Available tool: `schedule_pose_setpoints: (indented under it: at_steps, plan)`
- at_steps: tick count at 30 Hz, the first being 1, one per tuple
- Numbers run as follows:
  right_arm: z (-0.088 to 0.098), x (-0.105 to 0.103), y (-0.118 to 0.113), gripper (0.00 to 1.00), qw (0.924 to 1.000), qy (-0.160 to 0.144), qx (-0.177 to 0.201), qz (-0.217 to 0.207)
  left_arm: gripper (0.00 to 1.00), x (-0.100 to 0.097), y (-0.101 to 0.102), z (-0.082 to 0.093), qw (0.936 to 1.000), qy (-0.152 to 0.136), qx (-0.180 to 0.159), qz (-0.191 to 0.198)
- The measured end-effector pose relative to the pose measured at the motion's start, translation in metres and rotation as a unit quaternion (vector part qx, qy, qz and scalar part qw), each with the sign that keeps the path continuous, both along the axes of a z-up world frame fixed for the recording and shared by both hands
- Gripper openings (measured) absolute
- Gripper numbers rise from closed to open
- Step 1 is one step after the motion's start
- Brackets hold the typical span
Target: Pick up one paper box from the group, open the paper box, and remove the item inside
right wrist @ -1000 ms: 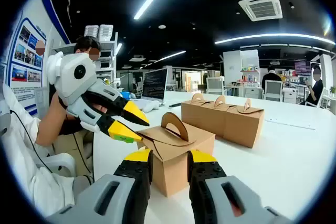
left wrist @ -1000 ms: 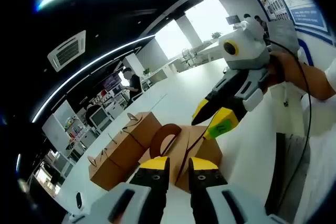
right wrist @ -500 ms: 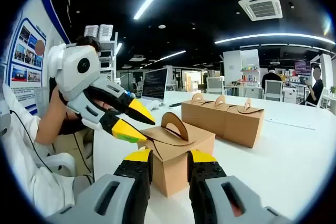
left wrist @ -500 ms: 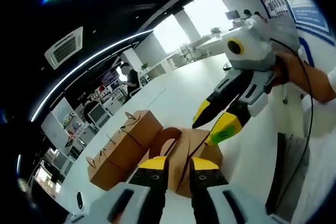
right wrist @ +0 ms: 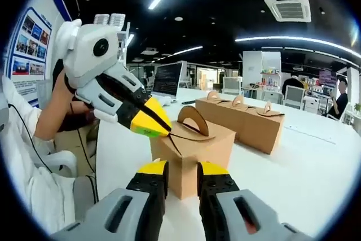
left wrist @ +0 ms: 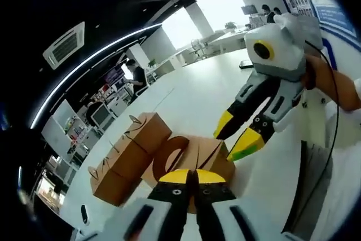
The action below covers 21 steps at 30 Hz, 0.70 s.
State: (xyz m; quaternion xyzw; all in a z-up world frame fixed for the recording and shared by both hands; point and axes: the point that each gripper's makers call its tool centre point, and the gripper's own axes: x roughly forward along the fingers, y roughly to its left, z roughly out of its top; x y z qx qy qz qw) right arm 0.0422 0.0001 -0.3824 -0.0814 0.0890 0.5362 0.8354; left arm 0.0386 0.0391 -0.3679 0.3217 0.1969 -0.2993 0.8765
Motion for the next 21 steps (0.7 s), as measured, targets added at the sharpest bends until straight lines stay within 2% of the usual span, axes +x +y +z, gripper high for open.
schedule_pose_setpoints:
  at_steps: [4,5,9,12,21]
  plan:
    - [0.007,-0.002,0.0,0.22,1.0,-0.004,0.007,0.004,0.04,0.0,0.0,0.0,0.9995,0.009,-0.029,0.011]
    - [0.01,-0.003,-0.001,0.22,0.9999,-0.004,0.012,0.005,0.04,0.0,0.0,0.0,0.9987,0.016,-0.046,0.015]
    - [0.023,-0.002,-0.001,0.22,0.9989,0.002,0.046,0.005,0.03,0.0,0.001,0.0,0.9967,0.028,-0.073,0.022]
    - [0.025,-0.002,0.001,0.22,0.9983,0.003,0.058,0.003,0.03,0.0,0.001,0.001,0.9956,0.032,-0.084,0.026]
    - [0.022,-0.006,0.011,0.23,0.9983,-0.003,0.058,0.013,0.03,0.001,0.002,0.001,0.9926,0.042,-0.11,0.032]
